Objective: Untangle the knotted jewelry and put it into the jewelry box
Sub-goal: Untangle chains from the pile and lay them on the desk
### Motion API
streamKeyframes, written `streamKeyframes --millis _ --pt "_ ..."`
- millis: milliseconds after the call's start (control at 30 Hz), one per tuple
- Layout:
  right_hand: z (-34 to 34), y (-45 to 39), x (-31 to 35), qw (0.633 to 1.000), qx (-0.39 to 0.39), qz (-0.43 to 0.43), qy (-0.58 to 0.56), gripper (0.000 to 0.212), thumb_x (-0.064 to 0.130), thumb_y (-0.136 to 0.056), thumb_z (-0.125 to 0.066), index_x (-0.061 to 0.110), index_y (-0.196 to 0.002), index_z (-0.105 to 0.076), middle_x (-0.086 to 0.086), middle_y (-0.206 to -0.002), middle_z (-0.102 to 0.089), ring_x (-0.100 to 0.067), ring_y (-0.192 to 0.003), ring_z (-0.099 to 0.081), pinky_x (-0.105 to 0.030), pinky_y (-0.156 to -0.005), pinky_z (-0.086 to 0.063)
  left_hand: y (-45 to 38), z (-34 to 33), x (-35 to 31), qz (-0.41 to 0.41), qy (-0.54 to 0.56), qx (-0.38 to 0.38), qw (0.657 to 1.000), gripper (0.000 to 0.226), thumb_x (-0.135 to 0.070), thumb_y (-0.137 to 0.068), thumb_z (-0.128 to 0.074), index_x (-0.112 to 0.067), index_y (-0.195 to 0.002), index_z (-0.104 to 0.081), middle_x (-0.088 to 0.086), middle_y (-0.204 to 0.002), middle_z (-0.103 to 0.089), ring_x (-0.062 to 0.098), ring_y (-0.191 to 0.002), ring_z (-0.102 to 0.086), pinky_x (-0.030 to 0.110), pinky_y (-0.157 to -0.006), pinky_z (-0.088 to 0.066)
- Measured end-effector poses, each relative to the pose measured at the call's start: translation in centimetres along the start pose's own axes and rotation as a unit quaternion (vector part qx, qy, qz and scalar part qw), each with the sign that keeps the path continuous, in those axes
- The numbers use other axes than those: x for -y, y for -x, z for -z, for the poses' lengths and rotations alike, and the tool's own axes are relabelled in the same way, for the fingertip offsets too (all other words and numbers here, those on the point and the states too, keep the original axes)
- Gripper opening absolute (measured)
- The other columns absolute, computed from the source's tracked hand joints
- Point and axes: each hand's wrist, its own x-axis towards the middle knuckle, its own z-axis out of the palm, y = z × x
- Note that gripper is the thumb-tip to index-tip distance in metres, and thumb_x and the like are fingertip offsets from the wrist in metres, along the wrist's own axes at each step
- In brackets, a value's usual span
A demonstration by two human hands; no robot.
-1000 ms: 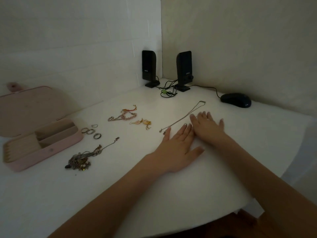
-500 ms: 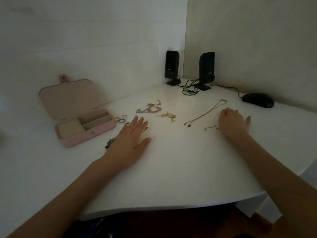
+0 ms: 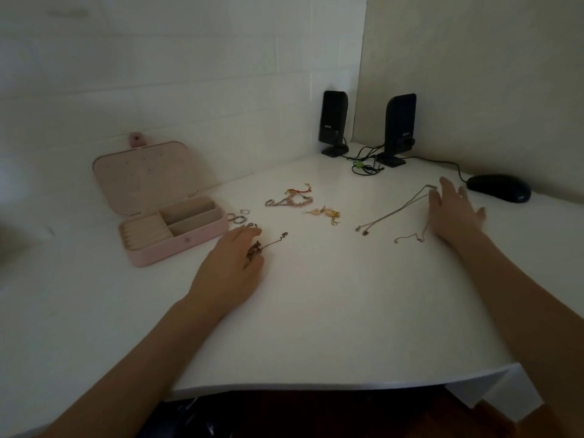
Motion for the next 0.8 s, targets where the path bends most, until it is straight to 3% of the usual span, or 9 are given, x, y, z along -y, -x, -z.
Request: streamKeyframes --millis 100,167,233,333,400,467,600,700,800 --pt "0.5 2.6 3.1 0.989 -0.107 0.099 -0.022 0.04 0.024 -0.103 -0.031 0.019 -0.142 -0.041 -0.013 -0.141 -0.049 -0.022 -0.14 -0.031 -0.049 -0.116 -0.014 0.1 0.2 0.0 0.049 -0.079 -0.042 0.995 0.037 -0.029 -0.093 -0.051 -0.016 -0.128 -0.056 0.003 -0.132 -0.052 0.02 -0.125 -0.044 0.034 -0.094 -0.041" --pt "0.4 5.5 7.0 0.969 -0.126 0.206 -0.055 0.031 0.022 -0.102 -0.039 0.017 -0.128 -0.054 -0.009 -0.125 -0.062 -0.027 -0.119 -0.054 -0.041 -0.106 -0.031 -0.1 0.1 0.4 0.053 -0.07 -0.031 0.996 0.031 -0.033 -0.093 -0.052 -0.013 -0.115 -0.063 0.003 -0.119 -0.058 0.02 -0.116 -0.048 0.034 -0.088 -0.045" --pt "-0.2 8.9 11.0 0.931 -0.065 0.347 -0.099 0.024 0.024 -0.099 -0.047 0.018 -0.117 -0.063 -0.001 -0.112 -0.069 -0.023 -0.103 -0.063 -0.037 -0.095 -0.038 -0.5 0.1 1.0 0.028 -0.049 -0.042 0.998 0.026 -0.034 -0.093 -0.056 -0.014 -0.104 -0.068 0.002 -0.104 -0.063 0.02 -0.105 -0.054 0.034 -0.082 -0.048" --pt "-2.8 12.7 15.3 0.871 0.118 0.467 -0.096 0.028 0.03 -0.095 -0.056 0.025 -0.122 -0.063 0.005 -0.124 -0.065 -0.016 -0.117 -0.055 -0.035 -0.103 -0.036 -1.0 0.4 1.4 -0.022 -0.055 -0.056 0.997 0.016 -0.027 -0.091 -0.06 -0.014 -0.089 -0.068 -0.001 -0.087 -0.062 0.02 -0.089 -0.056 0.032 -0.07 -0.044" --pt "-4.6 13.8 17.3 0.854 0.21 0.465 -0.098 0.033 0.03 -0.092 -0.06 0.026 -0.124 -0.062 0.003 -0.128 -0.062 -0.017 -0.122 -0.052 -0.038 -0.104 -0.037 -1.4 0.2 1.8 -0.042 -0.035 -0.057 0.997 0.012 -0.021 -0.092 -0.059 -0.013 -0.087 -0.067 0.001 -0.089 -0.065 0.02 -0.085 -0.058 0.034 -0.072 -0.046" --pt "-6.0 14.2 18.4 0.844 0.245 0.45 -0.16 0.029 0.028 -0.085 -0.062 0.022 -0.113 -0.067 0.0 -0.113 -0.067 -0.019 -0.109 -0.059 -0.038 -0.093 -0.044 -1.6 0.1 2.0 -0.028 0.03 -0.079 0.996 0.011 -0.018 -0.093 -0.057 -0.011 -0.089 -0.065 0.003 -0.087 -0.066 0.019 -0.078 -0.059 0.036 -0.072 -0.048" --pt "-6.0 14.0 18.6 0.858 0.219 0.357 -0.296 0.012 0.013 -0.088 -0.066 0.008 -0.094 -0.075 -0.002 -0.079 -0.071 -0.011 -0.076 -0.067 -0.024 -0.077 -0.052 -2.0 0.8 1.4 0.058 0.173 -0.131 0.974 0.021 -0.024 -0.099 -0.049 -0.009 -0.085 -0.056 0.001 -0.076 -0.061 0.012 -0.07 -0.056 0.01 -0.062 -0.039" --pt "-5.0 14.0 18.2 0.838 0.22 0.315 -0.389 0.012 0.011 -0.089 -0.066 0.007 -0.097 -0.072 -0.006 -0.08 -0.072 -0.008 -0.071 -0.067 -0.018 -0.076 -0.053 -2.6 1.0 0.7 0.131 0.323 -0.11 0.931 0.027 -0.029 -0.1 -0.046 -0.012 -0.081 -0.055 -0.004 -0.069 -0.06 0.001 -0.06 -0.058 0.007 -0.058 -0.043" --pt "-4.9 14.3 18.1 0.824 0.25 0.303 -0.408 0.016 0.013 -0.088 -0.067 0.011 -0.104 -0.069 -0.007 -0.088 -0.074 -0.018 -0.08 -0.07 -0.024 -0.081 -0.054 -2.6 1.2 0.1 0.138 0.411 -0.082 0.897 0.026 -0.026 -0.098 -0.051 -0.009 -0.08 -0.058 -0.001 -0.068 -0.06 -0.003 -0.054 -0.058 0.011 -0.055 -0.047"
